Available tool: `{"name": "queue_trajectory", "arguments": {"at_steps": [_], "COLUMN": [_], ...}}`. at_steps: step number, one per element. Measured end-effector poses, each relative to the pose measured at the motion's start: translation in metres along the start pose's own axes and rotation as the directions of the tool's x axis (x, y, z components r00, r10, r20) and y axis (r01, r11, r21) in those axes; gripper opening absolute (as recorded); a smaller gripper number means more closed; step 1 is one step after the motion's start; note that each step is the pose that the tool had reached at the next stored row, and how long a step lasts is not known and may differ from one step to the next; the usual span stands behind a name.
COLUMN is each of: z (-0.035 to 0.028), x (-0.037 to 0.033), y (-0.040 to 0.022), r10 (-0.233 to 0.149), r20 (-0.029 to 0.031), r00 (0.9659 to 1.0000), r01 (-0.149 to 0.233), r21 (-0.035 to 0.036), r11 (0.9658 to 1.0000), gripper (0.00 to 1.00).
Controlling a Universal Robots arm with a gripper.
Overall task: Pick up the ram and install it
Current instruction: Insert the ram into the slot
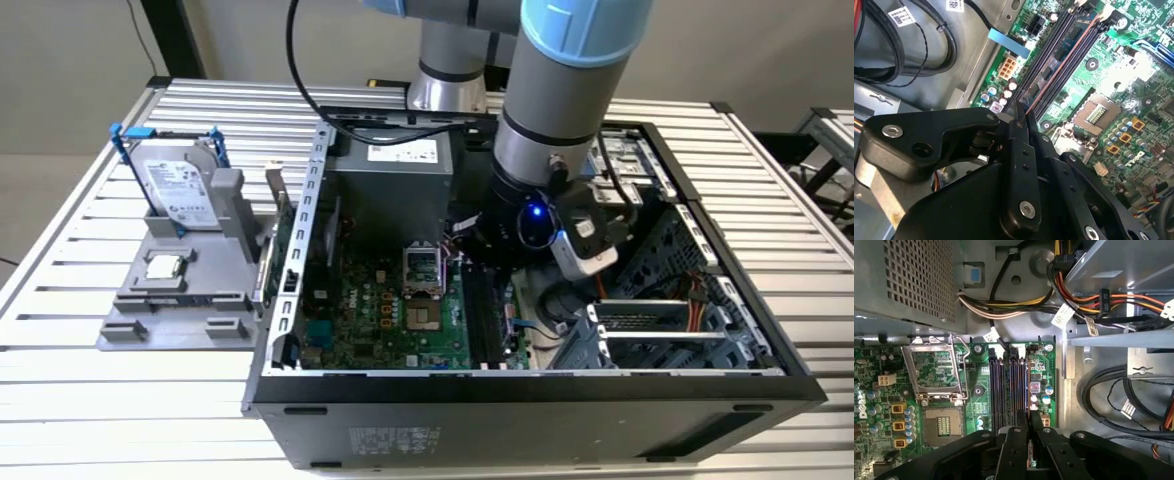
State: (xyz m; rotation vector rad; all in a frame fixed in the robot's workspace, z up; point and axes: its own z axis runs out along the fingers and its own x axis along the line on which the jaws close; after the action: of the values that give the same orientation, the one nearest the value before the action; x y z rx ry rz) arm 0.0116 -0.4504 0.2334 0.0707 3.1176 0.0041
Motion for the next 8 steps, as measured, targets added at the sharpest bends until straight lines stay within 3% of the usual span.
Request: {"name": "queue_trajectory", "arguments": {"at_steps": [8], "z": [0.0058], "x": [0.0000], "y": [-0.0018], "r10": [-0.023], "r20": [0.0001], "r00": [0.9997], "r01": [0.023], "r21": [-0.0005], "r11": [0.9997], "gripper": [0.00]}}
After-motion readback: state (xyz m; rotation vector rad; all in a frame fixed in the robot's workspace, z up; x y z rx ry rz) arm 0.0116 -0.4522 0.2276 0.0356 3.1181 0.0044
